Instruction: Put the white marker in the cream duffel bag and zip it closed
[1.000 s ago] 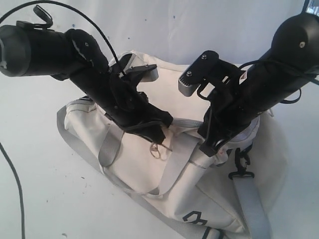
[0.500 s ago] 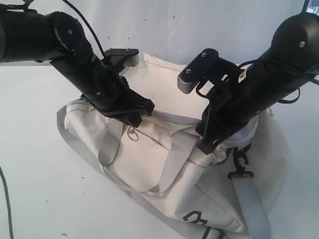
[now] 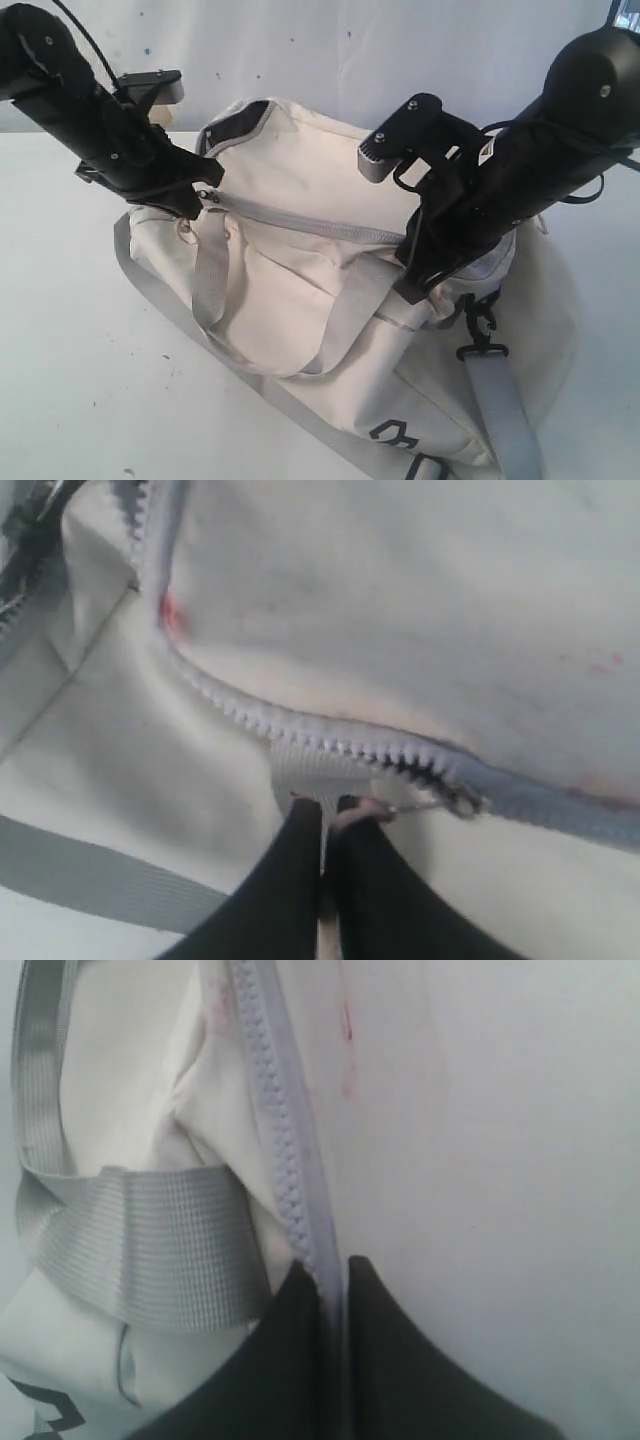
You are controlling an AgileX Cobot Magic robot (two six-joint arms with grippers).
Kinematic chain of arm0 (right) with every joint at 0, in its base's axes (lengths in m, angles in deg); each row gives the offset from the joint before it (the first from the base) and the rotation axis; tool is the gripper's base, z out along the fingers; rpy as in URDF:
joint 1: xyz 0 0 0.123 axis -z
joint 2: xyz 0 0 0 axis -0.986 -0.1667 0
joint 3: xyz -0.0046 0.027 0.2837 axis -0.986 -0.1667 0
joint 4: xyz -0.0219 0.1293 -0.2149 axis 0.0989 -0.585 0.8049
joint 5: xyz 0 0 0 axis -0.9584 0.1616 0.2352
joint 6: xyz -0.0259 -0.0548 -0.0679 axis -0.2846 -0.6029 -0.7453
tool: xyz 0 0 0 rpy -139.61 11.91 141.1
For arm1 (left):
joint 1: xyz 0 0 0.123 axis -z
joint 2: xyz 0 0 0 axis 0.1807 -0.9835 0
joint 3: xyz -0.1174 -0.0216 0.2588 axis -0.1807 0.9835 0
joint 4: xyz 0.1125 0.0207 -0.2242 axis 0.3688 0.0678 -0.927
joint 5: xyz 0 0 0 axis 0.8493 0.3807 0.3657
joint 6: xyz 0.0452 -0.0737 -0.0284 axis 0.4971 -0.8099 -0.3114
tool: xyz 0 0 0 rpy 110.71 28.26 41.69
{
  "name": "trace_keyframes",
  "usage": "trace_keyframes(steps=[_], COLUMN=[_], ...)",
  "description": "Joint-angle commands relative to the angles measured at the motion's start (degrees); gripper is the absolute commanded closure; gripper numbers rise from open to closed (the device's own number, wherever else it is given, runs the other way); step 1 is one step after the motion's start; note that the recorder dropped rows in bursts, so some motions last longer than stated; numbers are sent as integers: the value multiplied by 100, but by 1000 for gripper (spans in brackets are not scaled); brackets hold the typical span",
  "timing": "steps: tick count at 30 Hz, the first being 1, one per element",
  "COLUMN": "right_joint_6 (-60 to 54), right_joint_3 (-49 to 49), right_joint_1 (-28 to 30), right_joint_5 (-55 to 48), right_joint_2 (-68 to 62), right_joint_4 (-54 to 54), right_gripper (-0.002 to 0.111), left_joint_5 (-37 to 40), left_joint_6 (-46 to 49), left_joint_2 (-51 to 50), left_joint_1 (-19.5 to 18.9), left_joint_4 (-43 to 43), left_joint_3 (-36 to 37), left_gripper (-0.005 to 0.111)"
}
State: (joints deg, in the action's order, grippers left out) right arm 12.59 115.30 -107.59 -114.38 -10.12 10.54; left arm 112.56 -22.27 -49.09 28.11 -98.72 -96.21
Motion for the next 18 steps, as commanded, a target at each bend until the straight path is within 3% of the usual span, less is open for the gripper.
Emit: trace_keyframes(steps=[1,9,15,18], right_joint_6=[54,248,375,1041], right_joint_3=[-4,-4,-4,-4], right_joint_1=[41,41,41,107], right_joint_5=[-112,-15,130,271], right_joint_2=[54,54,54,54], right_joint_4=[235,404,668,1163], right_gripper=[108,108,108,108], left_joint_5=[-358,-460,-276,-86], left_joint_6=[-25,165,308,308], left_joint_2=[81,81,81,131], left_joint_1=[-510,-1022,-1036,-1036], left_joint_4=[312,270,86,59], left_joint_3=[-10,-10,-10,-10], left_gripper=[107,107,107,107])
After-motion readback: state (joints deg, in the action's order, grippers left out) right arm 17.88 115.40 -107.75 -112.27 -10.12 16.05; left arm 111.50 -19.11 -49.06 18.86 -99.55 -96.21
